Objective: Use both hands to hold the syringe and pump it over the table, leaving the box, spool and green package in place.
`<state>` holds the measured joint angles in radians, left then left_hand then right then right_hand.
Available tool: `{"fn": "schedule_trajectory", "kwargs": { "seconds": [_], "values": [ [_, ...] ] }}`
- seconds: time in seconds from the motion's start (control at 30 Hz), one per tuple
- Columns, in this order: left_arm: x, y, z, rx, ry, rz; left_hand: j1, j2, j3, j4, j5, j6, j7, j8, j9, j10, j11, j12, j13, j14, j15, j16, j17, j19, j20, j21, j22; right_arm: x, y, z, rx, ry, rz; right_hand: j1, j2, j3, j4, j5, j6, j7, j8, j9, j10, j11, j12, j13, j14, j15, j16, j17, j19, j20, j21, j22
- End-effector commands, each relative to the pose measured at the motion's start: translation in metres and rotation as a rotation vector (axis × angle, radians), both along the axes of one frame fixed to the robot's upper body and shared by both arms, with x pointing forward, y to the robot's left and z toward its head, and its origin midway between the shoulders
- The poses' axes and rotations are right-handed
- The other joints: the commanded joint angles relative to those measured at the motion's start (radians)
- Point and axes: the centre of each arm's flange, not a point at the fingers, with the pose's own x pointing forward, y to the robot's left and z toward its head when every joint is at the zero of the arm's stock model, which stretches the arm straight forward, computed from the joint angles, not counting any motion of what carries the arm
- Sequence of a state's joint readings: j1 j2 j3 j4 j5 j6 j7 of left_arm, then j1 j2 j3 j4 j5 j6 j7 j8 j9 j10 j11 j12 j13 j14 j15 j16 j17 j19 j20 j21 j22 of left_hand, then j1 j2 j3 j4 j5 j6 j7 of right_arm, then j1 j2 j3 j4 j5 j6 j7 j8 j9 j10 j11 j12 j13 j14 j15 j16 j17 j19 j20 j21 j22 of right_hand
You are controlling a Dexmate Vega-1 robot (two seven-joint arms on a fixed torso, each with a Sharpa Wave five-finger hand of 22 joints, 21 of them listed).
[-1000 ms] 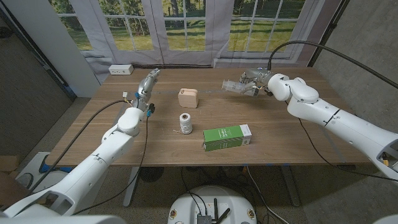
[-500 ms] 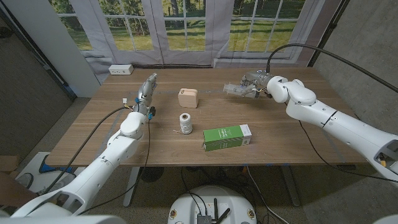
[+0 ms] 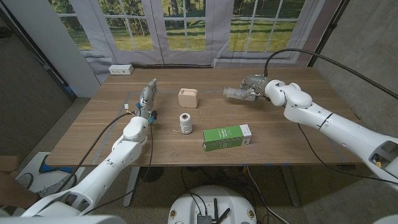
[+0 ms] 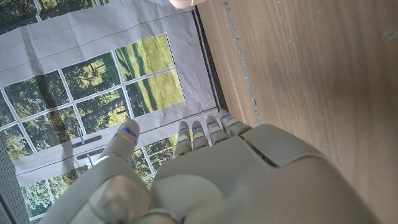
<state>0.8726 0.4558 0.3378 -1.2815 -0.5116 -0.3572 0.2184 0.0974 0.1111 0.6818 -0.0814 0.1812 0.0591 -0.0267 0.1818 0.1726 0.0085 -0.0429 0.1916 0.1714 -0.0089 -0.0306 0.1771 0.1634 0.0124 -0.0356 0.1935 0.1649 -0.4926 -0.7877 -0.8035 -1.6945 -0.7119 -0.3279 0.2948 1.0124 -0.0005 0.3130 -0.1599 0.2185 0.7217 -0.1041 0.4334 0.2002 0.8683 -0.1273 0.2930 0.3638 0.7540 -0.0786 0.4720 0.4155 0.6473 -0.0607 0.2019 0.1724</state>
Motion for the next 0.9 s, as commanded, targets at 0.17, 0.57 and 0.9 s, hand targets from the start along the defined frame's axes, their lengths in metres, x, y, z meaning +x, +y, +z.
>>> {"fn": "schedule_trajectory", "kwargs": {
  "seconds": [0.17, 0.57, 0.9],
  "values": [
    [0.005, -0.002, -0.012, -0.048, 0.014, -0.024, 0.007, 0.053, -0.002, -0.004, -0.002, 0.010, 0.005, 0.000, 0.001, 0.006, 0.001, -0.003, 0.002, -0.007, -0.034, -0.002, 0.002, 0.008, -0.020, 0.001, 0.005, 0.015, 0.000, -0.018, 0.021, 0.026, -0.021, 0.019, 0.097, 0.002, -0.002, 0.008, 0.109, -0.108, 0.003, 0.005, 0.063, -0.073, -0.006, 0.005, -0.009, -0.149, -0.006, 0.005, -0.009, -0.006, 0.000, 0.003],
    [0.007, -0.003, -0.014, -0.051, 0.020, -0.031, 0.005, 0.053, -0.002, -0.003, -0.002, 0.012, 0.005, 0.000, 0.001, 0.006, 0.000, -0.003, 0.002, -0.006, -0.033, -0.002, 0.003, 0.009, -0.022, 0.001, 0.005, 0.019, -0.001, -0.025, 0.022, 0.034, -0.036, 0.029, 0.095, 0.002, -0.008, 0.009, 0.104, -0.110, -0.001, 0.005, 0.054, -0.072, -0.012, 0.007, -0.016, -0.151, -0.009, 0.010, -0.009, -0.006, 0.001, 0.003],
    [0.007, -0.006, -0.016, -0.048, 0.027, -0.034, 0.005, 0.054, -0.001, -0.003, -0.002, 0.012, 0.005, 0.000, 0.001, 0.006, 0.001, -0.003, 0.002, -0.006, -0.032, -0.002, 0.003, 0.010, -0.021, 0.000, 0.005, 0.024, 0.000, -0.032, 0.017, 0.032, -0.043, 0.031, 0.091, 0.000, -0.008, 0.009, 0.100, -0.110, -0.005, 0.006, 0.047, -0.072, -0.017, 0.009, -0.024, -0.148, -0.012, 0.012, -0.007, -0.006, 0.002, 0.003]
  ]
}}
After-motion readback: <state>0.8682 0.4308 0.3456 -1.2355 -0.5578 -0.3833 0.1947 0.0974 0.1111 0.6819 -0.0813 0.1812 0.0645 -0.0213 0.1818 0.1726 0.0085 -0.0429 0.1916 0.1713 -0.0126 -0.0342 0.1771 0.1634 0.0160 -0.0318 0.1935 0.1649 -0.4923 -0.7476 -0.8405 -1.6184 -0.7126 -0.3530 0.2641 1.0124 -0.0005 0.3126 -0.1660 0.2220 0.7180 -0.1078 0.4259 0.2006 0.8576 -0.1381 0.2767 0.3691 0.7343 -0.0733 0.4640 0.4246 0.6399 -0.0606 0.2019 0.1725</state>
